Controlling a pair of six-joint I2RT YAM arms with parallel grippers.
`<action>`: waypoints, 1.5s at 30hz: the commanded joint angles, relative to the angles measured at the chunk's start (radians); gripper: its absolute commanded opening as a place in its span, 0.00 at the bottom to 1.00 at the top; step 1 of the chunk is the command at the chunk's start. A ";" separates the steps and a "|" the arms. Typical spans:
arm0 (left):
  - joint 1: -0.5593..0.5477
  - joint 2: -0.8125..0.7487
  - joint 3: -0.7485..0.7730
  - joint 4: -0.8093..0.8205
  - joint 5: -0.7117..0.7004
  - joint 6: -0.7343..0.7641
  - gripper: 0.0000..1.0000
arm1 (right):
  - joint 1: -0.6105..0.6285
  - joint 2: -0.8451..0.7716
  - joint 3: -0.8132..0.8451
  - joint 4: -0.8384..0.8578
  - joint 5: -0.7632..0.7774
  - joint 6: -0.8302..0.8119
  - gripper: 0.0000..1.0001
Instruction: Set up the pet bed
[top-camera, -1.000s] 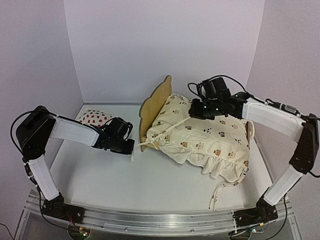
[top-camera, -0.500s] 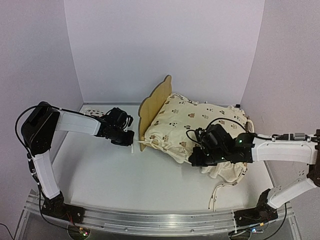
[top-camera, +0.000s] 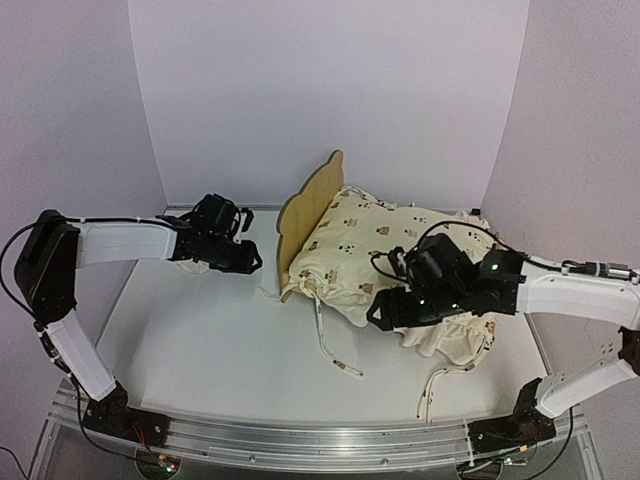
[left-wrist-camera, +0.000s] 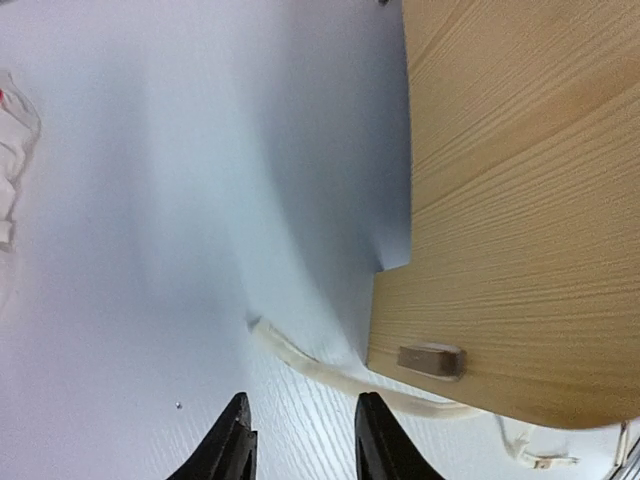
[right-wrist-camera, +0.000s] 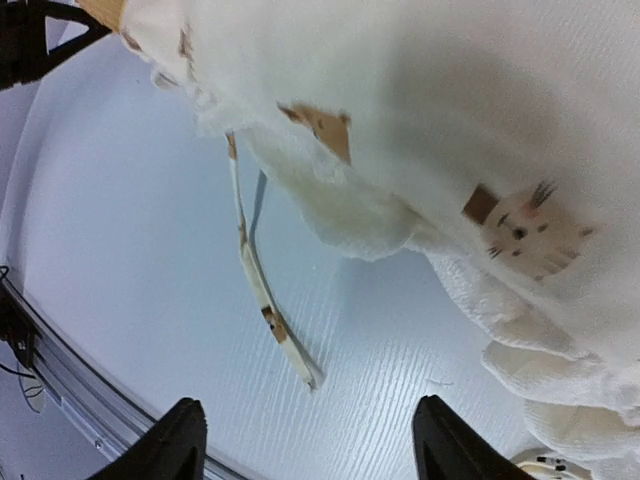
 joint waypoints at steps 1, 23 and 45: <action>0.003 -0.199 0.008 -0.052 -0.006 0.039 0.38 | 0.004 -0.130 0.149 -0.199 0.199 -0.157 0.82; -0.175 -0.105 0.444 -0.222 0.023 0.272 0.59 | -0.829 -0.158 0.129 -0.418 0.089 -0.097 0.95; -0.175 -0.014 0.510 -0.265 -0.245 0.240 0.54 | -0.955 0.043 0.002 -0.227 -0.091 -0.112 0.64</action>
